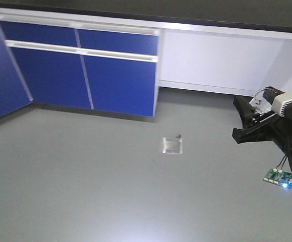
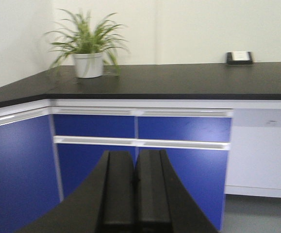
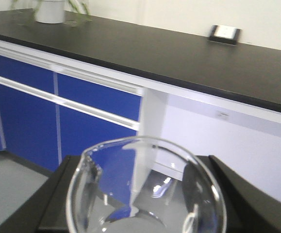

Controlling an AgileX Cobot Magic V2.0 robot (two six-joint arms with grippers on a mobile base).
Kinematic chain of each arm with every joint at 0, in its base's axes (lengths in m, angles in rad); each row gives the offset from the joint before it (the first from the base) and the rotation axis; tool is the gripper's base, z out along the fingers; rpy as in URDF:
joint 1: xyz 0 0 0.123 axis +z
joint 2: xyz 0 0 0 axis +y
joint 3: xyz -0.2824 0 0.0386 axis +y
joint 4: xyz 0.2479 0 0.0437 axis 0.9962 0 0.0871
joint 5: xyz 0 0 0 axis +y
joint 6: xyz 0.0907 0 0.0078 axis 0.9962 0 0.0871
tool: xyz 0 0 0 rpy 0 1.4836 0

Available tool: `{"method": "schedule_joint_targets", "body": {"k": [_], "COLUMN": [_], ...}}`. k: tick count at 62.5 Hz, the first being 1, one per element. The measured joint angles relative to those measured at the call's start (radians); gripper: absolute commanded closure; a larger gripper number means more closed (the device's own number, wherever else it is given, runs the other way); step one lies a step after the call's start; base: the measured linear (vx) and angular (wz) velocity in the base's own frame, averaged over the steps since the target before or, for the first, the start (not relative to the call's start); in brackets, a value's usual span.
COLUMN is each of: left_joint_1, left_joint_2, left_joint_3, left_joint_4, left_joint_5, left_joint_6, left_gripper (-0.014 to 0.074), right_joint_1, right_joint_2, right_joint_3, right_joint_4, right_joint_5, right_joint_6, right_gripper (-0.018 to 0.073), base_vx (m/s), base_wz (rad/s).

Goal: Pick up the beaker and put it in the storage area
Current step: 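Turn and drive the base to the second black bench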

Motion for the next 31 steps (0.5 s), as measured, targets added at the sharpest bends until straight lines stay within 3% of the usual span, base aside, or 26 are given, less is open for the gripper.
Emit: {"method": "schedule_joint_targets", "body": {"k": [31], "left_joint_1": [0.0], "left_joint_2": [0.0], "left_joint_3": [0.0], "left_joint_4": [0.0], "left_joint_5": [0.0], "left_joint_6": [0.0], "left_gripper": [0.0603], "right_joint_1": [0.0], "right_joint_2": [0.0], "right_joint_3": [0.0], "right_joint_4": [0.0], "right_joint_5": [0.0], "right_joint_6": [0.0], "right_gripper": [0.0492], "base_vx": [0.15], "base_wz": [-0.46]}}
